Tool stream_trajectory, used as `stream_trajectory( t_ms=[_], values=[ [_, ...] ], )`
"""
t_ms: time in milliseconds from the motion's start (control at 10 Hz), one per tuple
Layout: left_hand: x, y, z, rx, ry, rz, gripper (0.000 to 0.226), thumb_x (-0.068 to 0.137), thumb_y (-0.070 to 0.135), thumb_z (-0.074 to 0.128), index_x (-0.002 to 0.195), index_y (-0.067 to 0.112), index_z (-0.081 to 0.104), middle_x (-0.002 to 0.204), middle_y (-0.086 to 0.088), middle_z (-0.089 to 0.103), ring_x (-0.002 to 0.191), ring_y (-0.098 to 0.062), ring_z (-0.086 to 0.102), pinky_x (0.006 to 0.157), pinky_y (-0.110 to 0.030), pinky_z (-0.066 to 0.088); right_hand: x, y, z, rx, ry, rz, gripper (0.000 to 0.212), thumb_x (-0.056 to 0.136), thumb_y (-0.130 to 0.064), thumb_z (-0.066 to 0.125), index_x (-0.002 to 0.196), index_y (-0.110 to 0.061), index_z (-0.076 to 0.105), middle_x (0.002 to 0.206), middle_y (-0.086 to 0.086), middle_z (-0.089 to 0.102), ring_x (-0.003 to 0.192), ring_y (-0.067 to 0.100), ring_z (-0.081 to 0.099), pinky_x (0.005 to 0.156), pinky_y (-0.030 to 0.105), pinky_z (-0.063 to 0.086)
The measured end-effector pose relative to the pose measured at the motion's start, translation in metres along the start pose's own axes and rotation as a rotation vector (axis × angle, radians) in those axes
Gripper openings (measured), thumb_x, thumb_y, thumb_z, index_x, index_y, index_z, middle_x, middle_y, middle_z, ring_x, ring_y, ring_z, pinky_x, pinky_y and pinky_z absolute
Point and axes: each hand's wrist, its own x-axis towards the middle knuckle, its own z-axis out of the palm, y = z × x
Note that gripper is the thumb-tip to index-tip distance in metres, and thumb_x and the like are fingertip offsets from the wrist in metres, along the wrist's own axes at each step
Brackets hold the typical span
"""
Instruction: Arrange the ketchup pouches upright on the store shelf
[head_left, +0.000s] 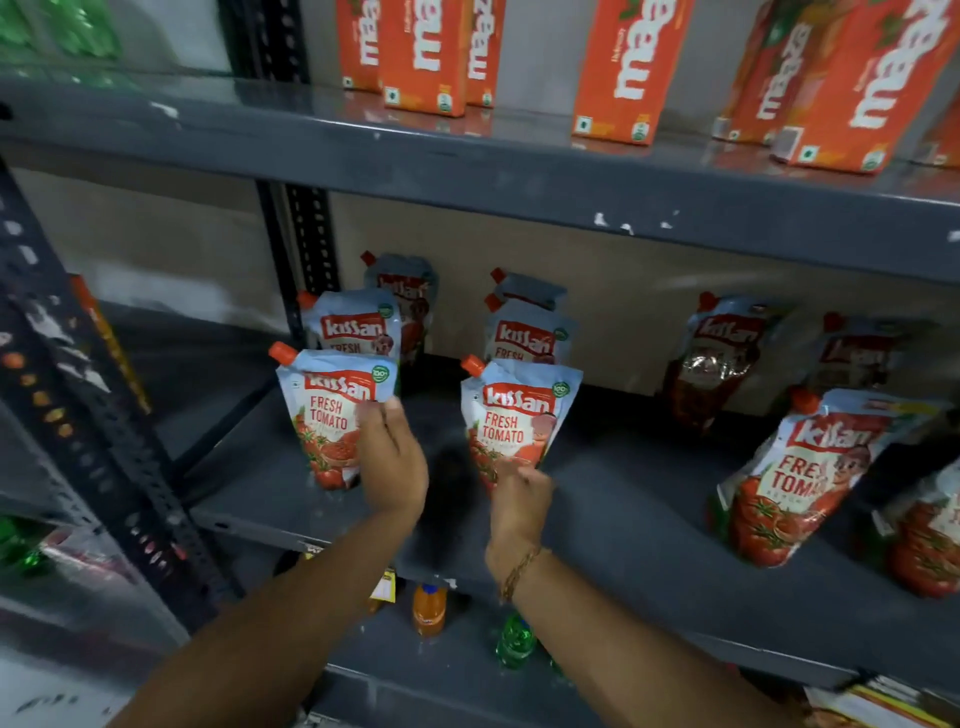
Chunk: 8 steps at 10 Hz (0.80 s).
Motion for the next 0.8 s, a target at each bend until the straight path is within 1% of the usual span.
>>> stream_trajectory(
  t_ms=[100,200,300,400,500,600,700,800],
  values=[
    [0.016,-0.012,-0.031,0.109,0.181,0.018,0.039,0.096,0.031,0.041,0.098,-0.006,0.051,0.094,-0.016,0.061,0.093,-0.034,0.058,0.075,-0.035,0.042,-0.026,0.001,0.021,-0.075,-0.242,-0.038,0.015,0.088,-0.015,0.052,0.073,-0.015,0.052,0.070,0.002,0.053,0.062,0.012,0.047,0.058,0.025,0.040],
    [0.038,-0.025,-0.056,0.171,0.278,-0.087,0.059,0.087,0.045,0.049,0.107,-0.010,0.046,0.114,-0.029,0.051,0.109,-0.040,0.052,0.094,-0.048,0.040,-0.038,-0.009,0.053,-0.106,-0.424,-0.005,0.017,0.094,-0.016,0.046,0.108,-0.018,0.056,0.098,-0.001,0.057,0.088,0.012,0.056,0.079,0.032,0.050],
    [0.066,-0.036,-0.070,-0.005,0.126,-0.273,0.077,0.080,0.060,0.059,0.121,-0.004,0.045,0.125,-0.016,0.053,0.114,-0.030,0.054,0.101,-0.046,0.043,-0.049,-0.021,0.076,-0.078,-0.563,0.126,0.040,0.099,-0.029,0.039,0.139,-0.025,0.040,0.133,-0.007,0.046,0.130,0.018,0.041,0.110,0.048,0.033],
    [0.084,-0.046,-0.074,-0.136,-0.132,-0.377,0.098,0.058,0.084,0.056,0.116,0.005,0.059,0.111,-0.012,0.071,0.099,-0.026,0.070,0.087,-0.048,0.056,-0.055,-0.025,0.089,0.017,-0.659,0.216,0.041,0.099,-0.041,0.031,0.138,-0.030,0.040,0.128,-0.009,0.055,0.121,0.016,0.048,0.108,0.053,0.028],
    [0.093,-0.047,-0.072,-0.195,-0.145,-0.411,0.096,0.054,0.082,0.062,0.115,0.009,0.061,0.106,-0.011,0.073,0.095,-0.026,0.072,0.085,-0.050,0.057,-0.051,-0.021,0.096,0.121,-0.670,0.213,0.043,0.098,-0.044,0.029,0.133,-0.025,0.047,0.094,-0.016,0.062,0.085,0.002,0.056,0.093,0.046,0.037],
    [0.096,-0.043,-0.071,-0.249,-0.134,-0.436,0.085,0.060,0.076,0.064,0.112,0.009,0.063,0.104,-0.009,0.074,0.094,-0.025,0.073,0.084,-0.047,0.058,-0.047,-0.020,0.101,0.108,-0.661,0.212,0.038,0.098,-0.046,0.028,0.125,-0.028,0.050,0.090,-0.018,0.060,0.081,0.000,0.053,0.103,0.052,0.032],
    [0.097,-0.040,-0.070,-0.265,-0.120,-0.448,0.086,0.058,0.076,0.062,0.113,0.010,0.061,0.106,-0.007,0.073,0.094,-0.022,0.072,0.086,-0.045,0.058,-0.051,-0.026,0.101,0.128,-0.684,0.218,0.040,0.098,-0.046,0.027,0.128,-0.029,0.048,0.099,-0.016,0.061,0.100,0.009,0.057,0.110,0.057,0.024],
    [0.097,-0.044,-0.068,-0.261,-0.076,-0.454,0.084,0.061,0.074,0.062,0.114,0.010,0.057,0.108,-0.006,0.071,0.097,-0.022,0.070,0.087,-0.044,0.057,-0.056,-0.033,0.099,0.093,-0.646,0.222,0.038,0.098,-0.047,0.026,0.124,-0.032,0.049,0.140,-0.003,0.053,0.136,0.023,0.040,0.113,0.060,0.014]
  ],
)
